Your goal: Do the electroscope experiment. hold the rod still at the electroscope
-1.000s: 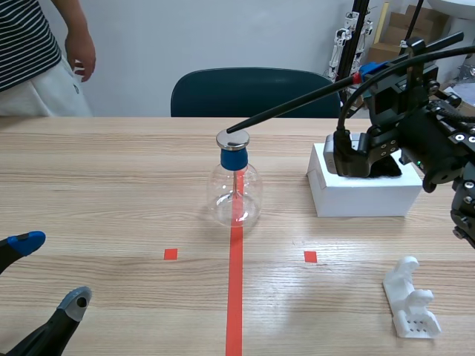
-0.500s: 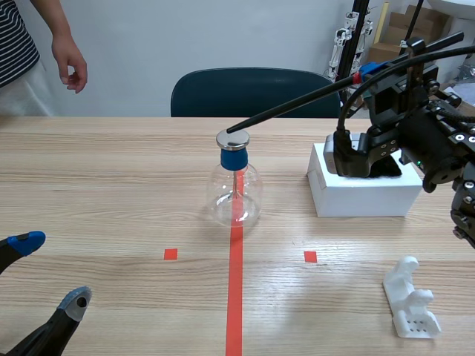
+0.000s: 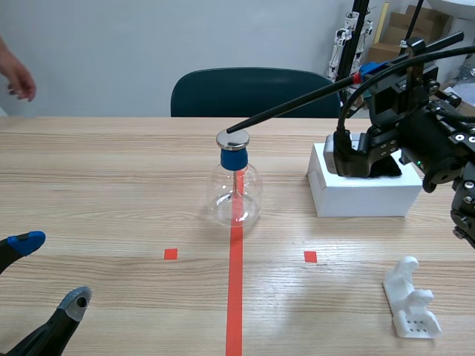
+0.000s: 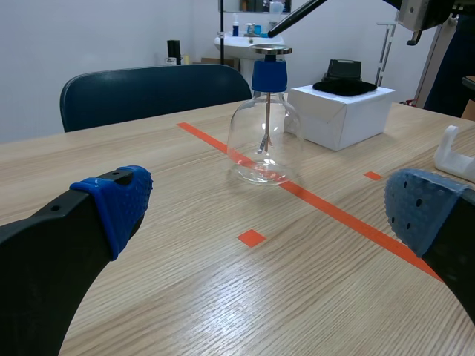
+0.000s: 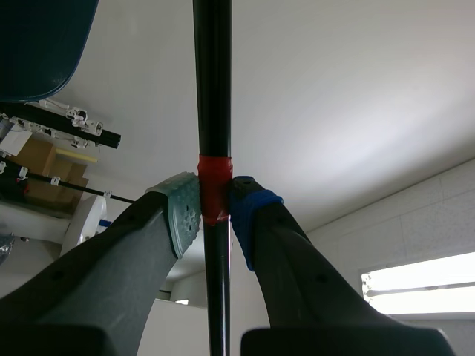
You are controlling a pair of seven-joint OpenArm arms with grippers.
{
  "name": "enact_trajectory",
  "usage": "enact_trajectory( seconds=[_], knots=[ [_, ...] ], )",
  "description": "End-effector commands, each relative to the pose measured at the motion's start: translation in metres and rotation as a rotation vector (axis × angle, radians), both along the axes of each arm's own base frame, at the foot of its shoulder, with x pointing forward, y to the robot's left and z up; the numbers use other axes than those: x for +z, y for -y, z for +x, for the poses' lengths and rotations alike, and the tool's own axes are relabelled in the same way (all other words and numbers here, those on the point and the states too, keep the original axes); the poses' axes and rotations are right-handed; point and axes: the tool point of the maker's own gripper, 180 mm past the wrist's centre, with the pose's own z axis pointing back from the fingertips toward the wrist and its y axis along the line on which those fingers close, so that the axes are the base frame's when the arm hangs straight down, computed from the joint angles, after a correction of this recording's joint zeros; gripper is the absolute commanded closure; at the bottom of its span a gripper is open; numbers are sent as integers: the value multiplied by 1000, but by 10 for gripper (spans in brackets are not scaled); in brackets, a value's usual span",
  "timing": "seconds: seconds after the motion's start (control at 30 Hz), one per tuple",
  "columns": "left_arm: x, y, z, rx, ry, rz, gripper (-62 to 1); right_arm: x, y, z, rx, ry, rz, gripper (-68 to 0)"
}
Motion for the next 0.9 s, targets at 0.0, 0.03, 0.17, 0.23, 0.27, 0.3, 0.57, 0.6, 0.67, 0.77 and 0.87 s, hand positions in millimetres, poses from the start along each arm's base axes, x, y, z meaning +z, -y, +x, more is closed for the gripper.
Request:
enact_trajectory(
  seconds=[0.0,0.03,0.17,0.23,0.27,0.3,0.57,0.6,0.67,0.77,0.87],
  knots=[
    [10,-2,3,0,38,-11,-623,15,1,4,-5,47,13,-51],
    [10,-2,3,0,38,-11,-623,15,1,4,-5,47,13,-51],
    [10,-2,3,0,38,-11,-623,17,2,4,-6,50,27,-51],
    [10,-2,3,0,37,-10,-623,19,2,4,-6,51,36,-51],
    [10,-2,3,0,38,-11,-623,20,2,3,-10,55,38,-51],
    [10,-2,3,0,37,-10,-623,21,3,2,-13,57,42,-51],
    [10,-2,3,0,38,-11,-623,37,10,-25,-37,88,94,-51],
    [10,-2,3,0,38,-11,-623,39,10,-30,-38,89,102,-51],
    [10,-2,3,0,38,-11,-623,42,9,-41,-34,91,116,-51],
    [10,-2,3,0,37,-10,-623,49,6,-60,-31,102,152,-51],
    [10,-2,3,0,37,-10,-623,57,3,-80,-25,114,210,-51]
  ],
)
